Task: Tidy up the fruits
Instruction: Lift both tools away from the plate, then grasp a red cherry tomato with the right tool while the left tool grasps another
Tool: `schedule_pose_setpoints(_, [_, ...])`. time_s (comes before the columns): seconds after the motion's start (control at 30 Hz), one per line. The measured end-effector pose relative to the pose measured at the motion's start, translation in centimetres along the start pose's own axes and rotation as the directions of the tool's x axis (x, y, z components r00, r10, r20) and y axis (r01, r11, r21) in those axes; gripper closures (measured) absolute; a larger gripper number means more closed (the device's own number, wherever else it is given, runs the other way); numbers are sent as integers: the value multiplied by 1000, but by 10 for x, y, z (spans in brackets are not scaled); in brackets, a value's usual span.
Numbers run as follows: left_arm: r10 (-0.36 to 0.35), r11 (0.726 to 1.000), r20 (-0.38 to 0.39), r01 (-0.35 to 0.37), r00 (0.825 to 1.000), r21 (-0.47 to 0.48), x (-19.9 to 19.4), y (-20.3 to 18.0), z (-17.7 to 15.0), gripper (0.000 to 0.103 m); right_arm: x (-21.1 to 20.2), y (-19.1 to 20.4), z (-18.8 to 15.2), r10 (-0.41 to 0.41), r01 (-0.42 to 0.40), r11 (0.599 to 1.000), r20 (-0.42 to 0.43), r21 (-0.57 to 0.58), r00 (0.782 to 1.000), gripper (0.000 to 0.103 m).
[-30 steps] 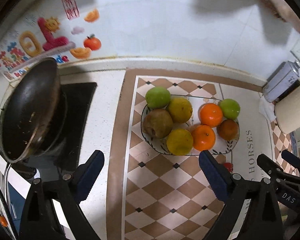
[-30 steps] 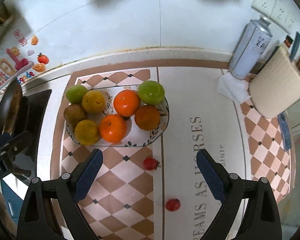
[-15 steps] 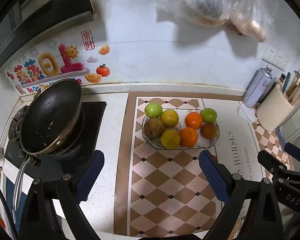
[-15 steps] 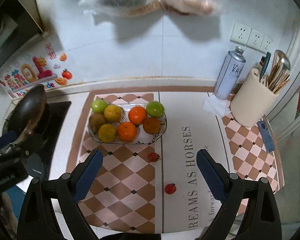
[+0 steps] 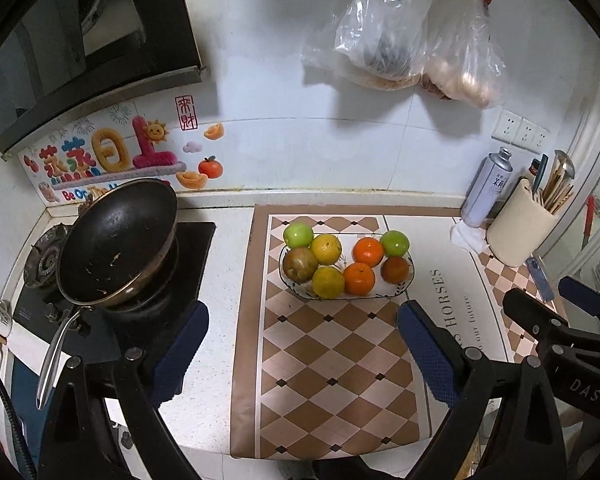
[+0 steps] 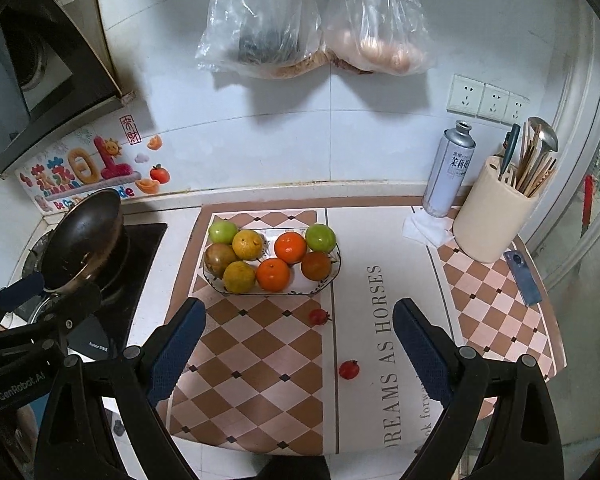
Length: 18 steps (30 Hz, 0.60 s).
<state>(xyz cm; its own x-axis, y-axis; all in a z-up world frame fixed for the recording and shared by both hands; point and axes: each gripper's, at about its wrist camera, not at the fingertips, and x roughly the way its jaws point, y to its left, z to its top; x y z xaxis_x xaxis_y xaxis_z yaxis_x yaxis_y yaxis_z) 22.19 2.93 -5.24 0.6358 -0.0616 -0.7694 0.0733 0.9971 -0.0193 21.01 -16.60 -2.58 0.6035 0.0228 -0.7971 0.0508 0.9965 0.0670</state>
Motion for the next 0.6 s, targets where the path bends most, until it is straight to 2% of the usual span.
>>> schedule_pose_setpoints(0.4, [-15, 1000, 0, 15, 1000, -5, -8, -3, -8, 6, -10, -3, -6, 28, -28, 999, 10, 33, 1000, 4])
schedule_pose_setpoints(0.53, [-14, 1000, -22, 14, 1000, -1, 1, -7, -8, 6, 1, -13, -4, 54, -54, 996, 5, 66, 999, 2])
schedule_pose_setpoints(0.6, [-2, 1000, -37, 2, 999, 1, 11, -10, -8, 1, 16, -23, -3, 68, -67, 994, -18, 88, 998, 2])
